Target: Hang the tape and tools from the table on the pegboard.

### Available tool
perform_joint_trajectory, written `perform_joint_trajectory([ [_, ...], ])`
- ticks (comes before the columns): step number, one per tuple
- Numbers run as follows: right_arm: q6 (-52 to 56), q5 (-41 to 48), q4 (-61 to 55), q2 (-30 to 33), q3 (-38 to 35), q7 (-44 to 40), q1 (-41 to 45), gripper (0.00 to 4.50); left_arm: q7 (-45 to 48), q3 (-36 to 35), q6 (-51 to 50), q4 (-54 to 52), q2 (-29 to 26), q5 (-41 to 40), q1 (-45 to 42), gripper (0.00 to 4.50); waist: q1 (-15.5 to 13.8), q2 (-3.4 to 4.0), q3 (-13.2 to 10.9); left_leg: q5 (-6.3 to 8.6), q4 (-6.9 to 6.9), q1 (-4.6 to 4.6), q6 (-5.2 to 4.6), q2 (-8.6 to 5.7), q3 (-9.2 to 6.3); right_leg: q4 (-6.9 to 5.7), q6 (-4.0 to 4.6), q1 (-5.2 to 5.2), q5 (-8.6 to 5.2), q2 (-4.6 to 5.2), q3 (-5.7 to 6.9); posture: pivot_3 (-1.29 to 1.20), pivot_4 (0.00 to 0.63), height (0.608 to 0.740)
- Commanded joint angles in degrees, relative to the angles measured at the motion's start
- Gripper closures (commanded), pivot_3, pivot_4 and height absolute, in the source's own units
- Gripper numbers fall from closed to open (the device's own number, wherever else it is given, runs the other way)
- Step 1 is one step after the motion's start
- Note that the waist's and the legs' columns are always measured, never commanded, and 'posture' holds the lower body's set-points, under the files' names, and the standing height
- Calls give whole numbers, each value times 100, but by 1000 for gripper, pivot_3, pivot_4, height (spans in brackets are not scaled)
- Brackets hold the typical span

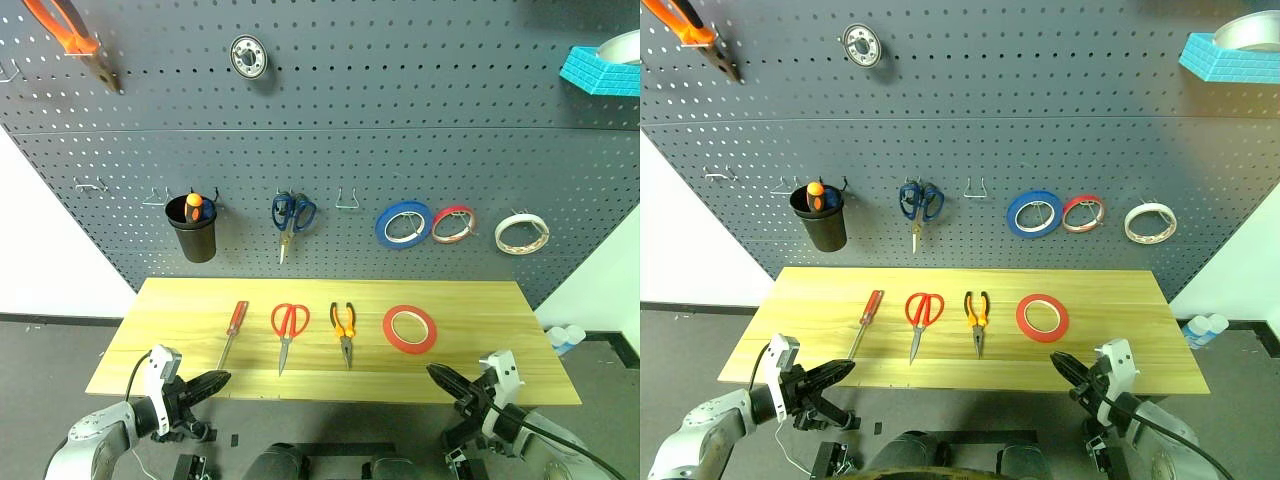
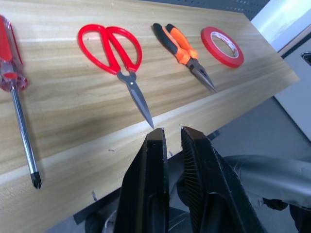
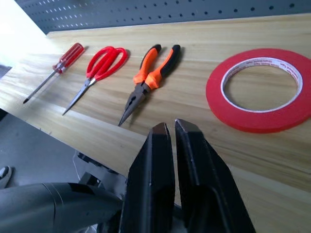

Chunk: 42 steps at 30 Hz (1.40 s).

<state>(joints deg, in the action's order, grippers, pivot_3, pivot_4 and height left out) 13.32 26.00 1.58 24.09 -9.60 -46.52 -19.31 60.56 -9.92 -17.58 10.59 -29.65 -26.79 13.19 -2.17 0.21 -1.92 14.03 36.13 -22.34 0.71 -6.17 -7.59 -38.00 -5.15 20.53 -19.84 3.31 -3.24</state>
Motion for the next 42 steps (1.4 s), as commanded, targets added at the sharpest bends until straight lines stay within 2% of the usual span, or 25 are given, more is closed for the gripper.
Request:
perform_joint_trajectory([
  [1, 26, 118, -84, 14, -93, -49, 83, 3899, -22, -149, -158, -129, 46, -238, -28, 3603, 1, 0, 0, 0, 0, 0, 0, 0, 0, 0, 0, 0, 0, 0, 0, -37, 0, 717],
  [4, -9, 104, -71, 18, -111, -63, 97, 3044, -32, -160, -201, -150, 63, -264, -14, 2780, 1, -1, 0, 0, 0, 0, 0, 0, 0, 0, 0, 0, 0, 0, 0, -38, 0, 717],
  [12, 16, 75, -52, 28, -114, -61, 115, 249, -20, -128, -184, -197, 54, -242, 35, 27, 2, 0, 0, 0, 0, 0, 0, 0, 0, 0, 0, 0, 0, 0, 0, -42, 0, 717],
  [13, 34, 93, -51, 36, -134, -57, 130, 21, -17, -123, -183, -202, 55, -241, 42, 0, 2, 0, 0, 0, 0, 0, 0, 0, 0, 0, 0, 0, 0, 0, 0, -42, 0, 717],
  [19, 57, 89, -18, 78, -251, 13, 235, 21, -58, -70, -91, -294, 28, -129, 111, 0, 1, 0, 0, 0, 1, 0, 0, 0, 0, 0, 0, 0, 0, 0, 0, -43, 0, 717],
  [30, 386, -311, -829, 221, -161, 847, 761, 21, -221, 71, 1259, -711, -45, 624, 447, 0, 1, 3, -1, 0, 0, 0, 0, 0, 2, 1, 0, 1, 0, 0, -1, -45, 0, 717],
  [36, 824, -265, -1441, 224, -95, 1127, 812, 21, -162, 117, 1730, -928, -71, 725, 681, 0, -7, 3, -1, -1, -2, -3, -1, 0, 2, 1, 0, 3, 0, 0, -1, -49, 1, 717],
  [42, 1189, -405, -1855, 163, 137, 1427, 822, 21, -148, 143, 1995, -1299, -267, 859, 1027, 0, 24, 3, -44, 0, -2, -4, 0, 2, 2, 2, 4, 1, -3, 1, -3, -55, 46, 717],
])
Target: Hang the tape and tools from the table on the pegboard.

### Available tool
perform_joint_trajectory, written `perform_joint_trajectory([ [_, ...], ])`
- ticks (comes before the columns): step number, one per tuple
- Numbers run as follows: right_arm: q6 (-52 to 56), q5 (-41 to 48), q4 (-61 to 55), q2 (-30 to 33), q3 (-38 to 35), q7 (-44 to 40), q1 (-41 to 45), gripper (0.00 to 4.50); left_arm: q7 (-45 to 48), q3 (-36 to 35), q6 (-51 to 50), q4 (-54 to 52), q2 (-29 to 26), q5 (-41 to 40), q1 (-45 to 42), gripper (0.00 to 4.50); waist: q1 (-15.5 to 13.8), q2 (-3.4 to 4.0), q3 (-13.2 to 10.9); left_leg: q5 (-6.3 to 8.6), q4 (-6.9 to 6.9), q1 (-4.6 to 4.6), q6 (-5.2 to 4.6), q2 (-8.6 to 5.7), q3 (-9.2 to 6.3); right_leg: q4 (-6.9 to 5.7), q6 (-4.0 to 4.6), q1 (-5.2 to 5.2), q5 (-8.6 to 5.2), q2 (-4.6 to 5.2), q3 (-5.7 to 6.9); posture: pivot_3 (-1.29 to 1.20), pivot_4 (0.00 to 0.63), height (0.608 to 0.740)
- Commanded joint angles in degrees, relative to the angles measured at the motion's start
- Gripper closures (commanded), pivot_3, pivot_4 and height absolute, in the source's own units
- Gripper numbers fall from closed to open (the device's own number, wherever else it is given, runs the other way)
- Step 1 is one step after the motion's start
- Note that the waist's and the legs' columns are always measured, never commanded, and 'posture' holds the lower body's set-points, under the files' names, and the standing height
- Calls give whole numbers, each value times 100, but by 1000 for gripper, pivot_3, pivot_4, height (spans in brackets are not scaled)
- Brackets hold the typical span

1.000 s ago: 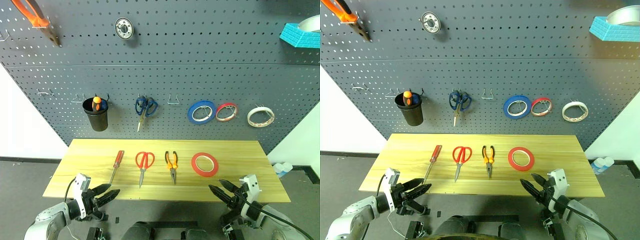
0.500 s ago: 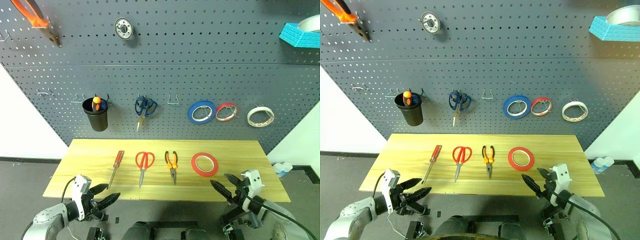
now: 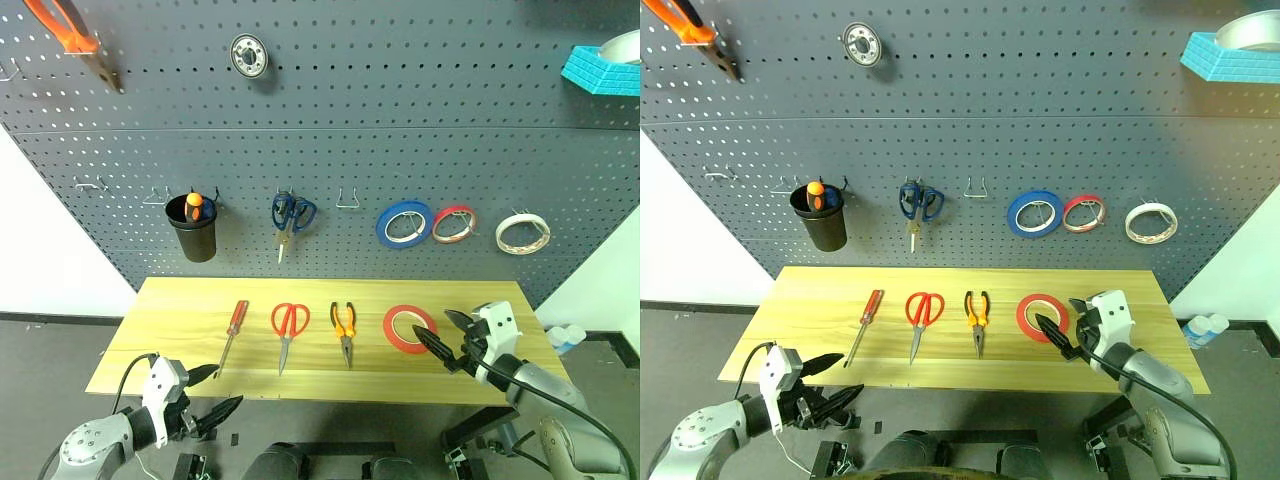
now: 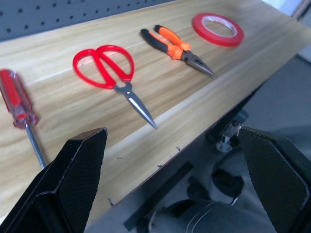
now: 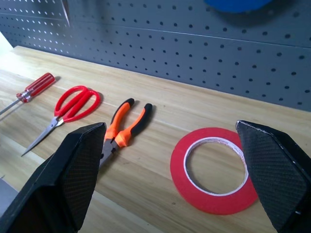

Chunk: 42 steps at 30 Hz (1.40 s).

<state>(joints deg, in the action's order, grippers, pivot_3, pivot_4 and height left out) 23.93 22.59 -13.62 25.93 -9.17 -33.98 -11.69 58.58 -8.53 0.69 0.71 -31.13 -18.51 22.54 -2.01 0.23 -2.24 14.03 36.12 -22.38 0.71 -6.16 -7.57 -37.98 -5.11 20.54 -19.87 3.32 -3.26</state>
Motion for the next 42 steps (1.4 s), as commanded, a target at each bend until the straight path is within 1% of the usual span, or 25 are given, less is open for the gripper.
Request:
perform_joint_trajectory([
  [1, 198, -92, -366, -36, 139, 249, 84, 21, 70, 13, 213, -366, -160, 41, 134, 0, 11, 2, -29, 0, 0, 0, 0, 0, 1, 0, 1, 0, -1, 1, -1, -54, 54, 717],
  [3, 323, -194, -356, -90, 248, 443, 196, 21, 32, -27, 450, -446, -178, 102, 195, 0, 11, 6, -80, 0, -1, -1, 0, 1, 1, 0, 3, 0, -2, 1, -1, -54, 62, 717],
  [7, 559, -407, -212, -220, 503, 763, 521, 21, -167, -209, 1239, -461, -44, 167, 233, 0, 16, 14, -130, 0, -3, -6, -1, 1, 1, 0, 4, 7, -2, 1, -1, -57, 65, 717],
  [11, 754, -567, -11, -368, 732, 958, 805, 21, -89, -159, 1519, -401, -53, 63, 235, 0, 46, 11, -147, -7, -9, -7, -12, 0, 1, 0, 5, 14, -3, 2, 2, -62, 62, 717],
  [12, 841, -605, 84, -421, 804, 1021, 905, 21, -246, 9, 1539, -356, -10, 266, -283, 0, 43, 11, -154, -8, -10, -8, -13, 0, 1, 1, 5, 14, -3, 2, 2, -62, 62, 717],
  [13, 1036, -686, 189, -455, 928, 1108, 1038, 21, -440, 307, 1259, -146, 201, 418, -1159, 0, -11, 16, -166, -8, -10, -6, -14, -1, 1, 1, 5, 12, -3, 2, 3, -67, 63, 717],
  [14, 1213, -715, 285, -509, 1007, 1168, 1162, 21, -570, 534, 1056, 41, 380, 518, -1794, 0, -98, 30, -179, -9, -5, -9, -14, -2, -3, -1, 5, 12, -3, 3, 13, -69, 64, 717],
  [15, 1313, -710, 340, -554, 1046, 1184, 1243, 21, -637, 674, 934, 229, 513, 579, -2215, 0, -153, 25, -183, -14, 6, -13, -9, -2, -7, -8, 4, -2, -2, 21, 49, -69, 64, 717],
  [16, 1389, -701, 357, -580, 1060, 1190, 1290, 21, -647, 725, 874, 350, 585, 590, -2390, 0, -143, 13, -178, -21, 7, -14, -1, 1, -7, -15, 3, -2, 1, 25, 65, -74, 68, 717],
  [17, 1476, -750, 388, -571, 1140, 1199, 1358, 21, -651, 752, 866, 457, 665, 568, -2452, 0, -57, 9, -168, -29, 8, -11, 5, 3, -7, -16, 1, -1, 15, 20, 64, -79, 72, 717],
  [20, 1739, -788, 441, -563, 1282, 1219, 1535, 21, -714, 883, 739, 652, 817, 509, -2549, 0, 310, 14, -161, -22, -5, 10, -12, -2, 23, -13, -32, -5, 21, 24, 28, -90, 81, 717],
  [23, 1855, -802, 397, -535, 1328, 1169, 1588, 21, -768, 1028, 480, 732, 938, 509, -2580, 0, 462, -9, -176, -12, -21, -14, -24, -1, 21, -13, -42, 31, 15, 23, 28, -97, 87, 717],
  [27, 1890, -850, 428, -506, 1316, 1164, 1618, 21, -797, 1127, 293, 705, 1006, 471, -2562, 0, 470, -16, -181, -13, -36, -25, -22, 3, 17, -18, -35, 51, 11, 20, 29, -95, 88, 717],
  [33, 1872, -958, 624, -563, 1295, 1232, 1721, 21, -786, 1225, 158, 680, 972, 520, -2495, 0, 450, -16, -195, -12, -15, -9, -21, 1, 17, -17, -42, 22, 16, 22, 32, -92, 83, 717],
  [42, 2112, -1055, 663, -764, 1358, 1417, 1821, 21, -816, 1398, 170, 752, 1014, 606, -2356, 0, 453, -10, -258, -12, -17, -10, -21, 1, 15, -17, -42, 23, 16, 23, 32, -106, 107, 717],
])
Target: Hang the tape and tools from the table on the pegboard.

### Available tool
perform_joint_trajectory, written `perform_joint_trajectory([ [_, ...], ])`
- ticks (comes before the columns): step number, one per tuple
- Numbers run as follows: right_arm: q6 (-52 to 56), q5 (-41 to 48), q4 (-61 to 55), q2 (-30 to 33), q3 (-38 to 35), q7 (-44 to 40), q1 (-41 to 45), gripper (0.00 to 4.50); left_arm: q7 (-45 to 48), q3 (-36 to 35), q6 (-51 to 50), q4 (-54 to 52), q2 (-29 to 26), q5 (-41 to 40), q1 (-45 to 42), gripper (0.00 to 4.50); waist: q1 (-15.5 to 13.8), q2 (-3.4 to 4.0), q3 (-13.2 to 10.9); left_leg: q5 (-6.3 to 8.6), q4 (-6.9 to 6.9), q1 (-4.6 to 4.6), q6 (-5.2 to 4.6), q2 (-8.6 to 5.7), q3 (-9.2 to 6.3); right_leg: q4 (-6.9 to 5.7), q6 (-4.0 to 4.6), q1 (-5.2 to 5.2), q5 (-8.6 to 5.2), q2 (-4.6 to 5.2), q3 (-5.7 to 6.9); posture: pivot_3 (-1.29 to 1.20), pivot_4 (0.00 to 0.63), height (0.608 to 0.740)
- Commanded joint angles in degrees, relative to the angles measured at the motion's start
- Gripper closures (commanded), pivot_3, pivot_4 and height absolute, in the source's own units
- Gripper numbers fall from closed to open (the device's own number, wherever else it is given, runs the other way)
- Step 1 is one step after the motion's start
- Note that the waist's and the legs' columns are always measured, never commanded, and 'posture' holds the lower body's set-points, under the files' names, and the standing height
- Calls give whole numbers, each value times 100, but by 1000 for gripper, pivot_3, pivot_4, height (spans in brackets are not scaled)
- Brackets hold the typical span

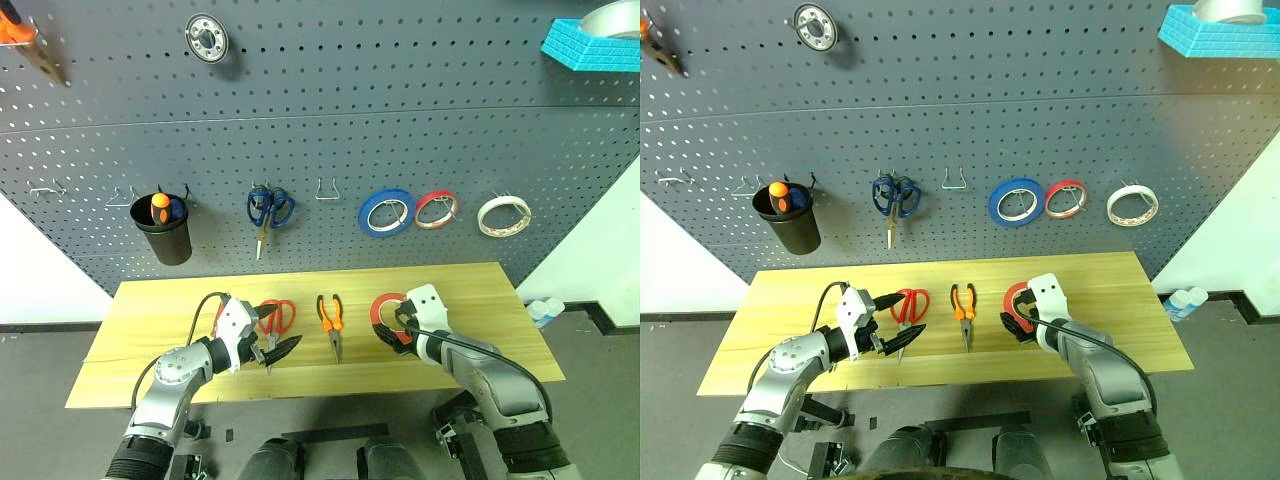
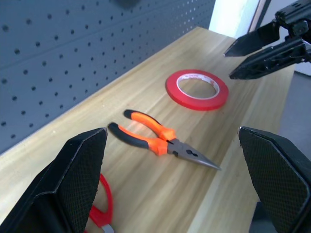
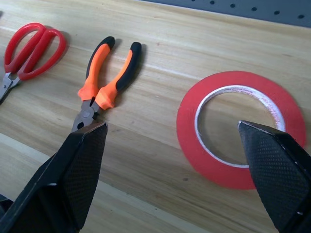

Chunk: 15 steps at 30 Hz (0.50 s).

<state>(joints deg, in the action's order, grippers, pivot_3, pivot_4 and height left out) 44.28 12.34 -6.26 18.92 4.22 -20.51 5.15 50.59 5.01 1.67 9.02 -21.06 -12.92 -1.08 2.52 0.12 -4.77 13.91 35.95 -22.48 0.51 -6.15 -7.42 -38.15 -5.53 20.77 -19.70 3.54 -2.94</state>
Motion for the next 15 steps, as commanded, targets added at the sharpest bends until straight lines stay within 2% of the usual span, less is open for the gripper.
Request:
perform_joint_trajectory([
  [1, 112, -47, -63, -79, 50, 78, 158, 21, -13, 73, 68, -94, 10, 47, 27, 0, 1, 0, -16, 0, 0, 0, 0, 0, 0, 0, 0, 0, 0, 1, 0, -108, 109, 717],
  [10, 287, -250, 227, -515, 480, 243, 560, 21, -73, 189, -35, -318, 6, 32, 148, 0, 13, 3, -171, 0, -2, -1, 0, 1, 0, 0, 1, 4, 0, 1, 0, -118, 151, 717],
  [15, 30, -360, 574, -696, 688, 154, 817, 21, -198, 277, -229, -849, 16, -14, 423, 0, 15, -2, -312, 0, -5, -11, 0, 0, 1, 1, 1, 14, 1, 2, -1, -104, 185, 717],
])
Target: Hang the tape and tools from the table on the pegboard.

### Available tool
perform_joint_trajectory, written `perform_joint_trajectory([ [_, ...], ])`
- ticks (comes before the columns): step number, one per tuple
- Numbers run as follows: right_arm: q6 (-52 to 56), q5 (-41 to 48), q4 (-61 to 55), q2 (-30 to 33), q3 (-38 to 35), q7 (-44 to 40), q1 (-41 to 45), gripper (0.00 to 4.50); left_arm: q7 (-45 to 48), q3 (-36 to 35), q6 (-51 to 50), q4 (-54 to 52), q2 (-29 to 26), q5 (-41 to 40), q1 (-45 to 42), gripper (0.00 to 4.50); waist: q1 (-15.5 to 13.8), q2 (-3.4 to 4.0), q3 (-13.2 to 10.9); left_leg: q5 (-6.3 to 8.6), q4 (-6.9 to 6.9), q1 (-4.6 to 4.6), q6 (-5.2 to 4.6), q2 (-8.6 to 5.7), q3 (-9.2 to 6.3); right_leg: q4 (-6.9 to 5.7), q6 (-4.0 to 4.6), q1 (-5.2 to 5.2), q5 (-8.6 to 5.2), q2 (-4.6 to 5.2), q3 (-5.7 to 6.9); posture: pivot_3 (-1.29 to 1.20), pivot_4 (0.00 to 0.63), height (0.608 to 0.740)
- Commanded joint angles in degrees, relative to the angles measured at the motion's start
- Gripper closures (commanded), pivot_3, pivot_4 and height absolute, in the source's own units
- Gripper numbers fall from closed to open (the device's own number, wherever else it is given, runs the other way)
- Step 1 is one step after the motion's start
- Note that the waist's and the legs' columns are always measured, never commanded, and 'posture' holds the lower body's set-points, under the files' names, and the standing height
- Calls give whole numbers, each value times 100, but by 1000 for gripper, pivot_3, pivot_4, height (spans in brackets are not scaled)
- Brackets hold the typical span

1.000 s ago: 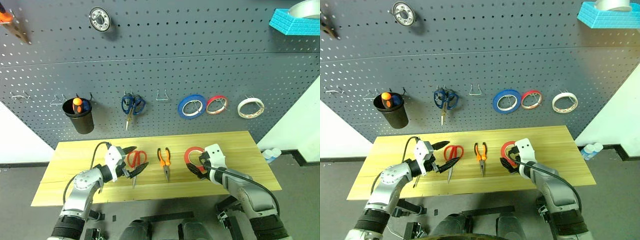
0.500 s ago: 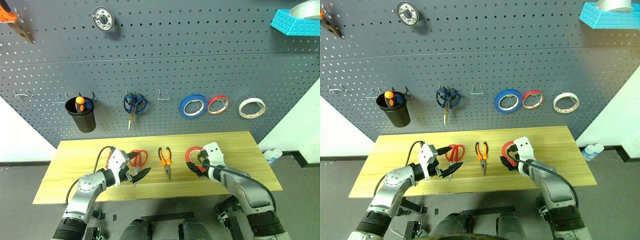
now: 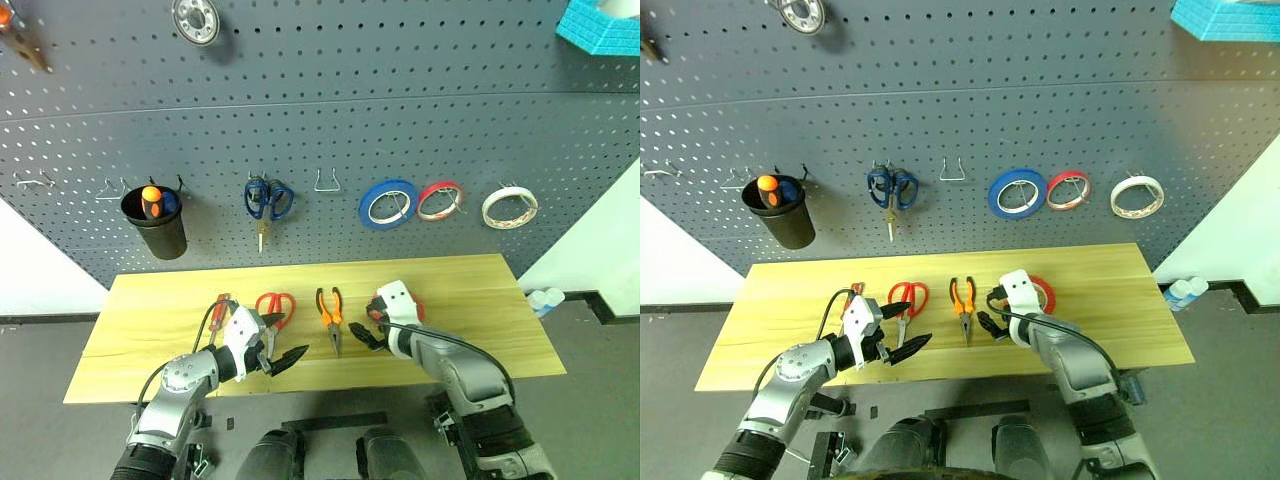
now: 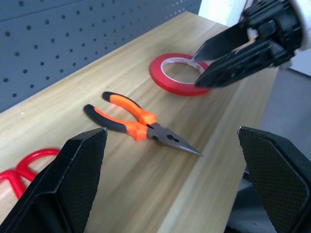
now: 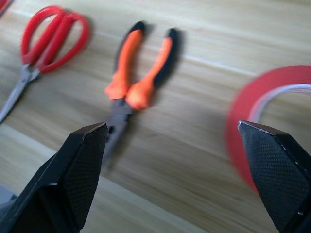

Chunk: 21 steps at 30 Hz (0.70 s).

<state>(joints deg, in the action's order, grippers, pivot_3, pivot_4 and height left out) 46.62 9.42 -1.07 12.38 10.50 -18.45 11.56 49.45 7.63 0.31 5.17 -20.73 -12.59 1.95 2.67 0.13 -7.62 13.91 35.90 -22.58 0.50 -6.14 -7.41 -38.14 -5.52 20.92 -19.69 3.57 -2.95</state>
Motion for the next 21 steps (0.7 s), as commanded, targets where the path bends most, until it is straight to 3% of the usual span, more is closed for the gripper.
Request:
perform_joint_trajectory([
  [1, -231, -77, 108, -47, 62, -68, 211, 21, -107, 21, -140, -587, -29, -61, 186, 0, -2, -1, -59, 0, -1, -3, 0, 0, 0, 0, 0, 4, 0, 0, 0, -103, 190, 717],
  [8, -354, -131, 245, 104, -43, -175, 358, 21, -268, 15, -528, -1486, -144, -195, 744, 0, 2, -7, -276, 0, 2, -47, 0, 1, 0, -2, 1, 44, 1, 1, 1, -96, 235, 717],
  [21, -549, -372, 368, -33, -189, 227, 461, 21, -400, 17, -863, -1969, -232, -268, 952, 0, 50, -14, -455, -1, 4, -79, 0, 1, 0, -3, 1, 55, 1, 1, 3, -85, 253, 717],
])
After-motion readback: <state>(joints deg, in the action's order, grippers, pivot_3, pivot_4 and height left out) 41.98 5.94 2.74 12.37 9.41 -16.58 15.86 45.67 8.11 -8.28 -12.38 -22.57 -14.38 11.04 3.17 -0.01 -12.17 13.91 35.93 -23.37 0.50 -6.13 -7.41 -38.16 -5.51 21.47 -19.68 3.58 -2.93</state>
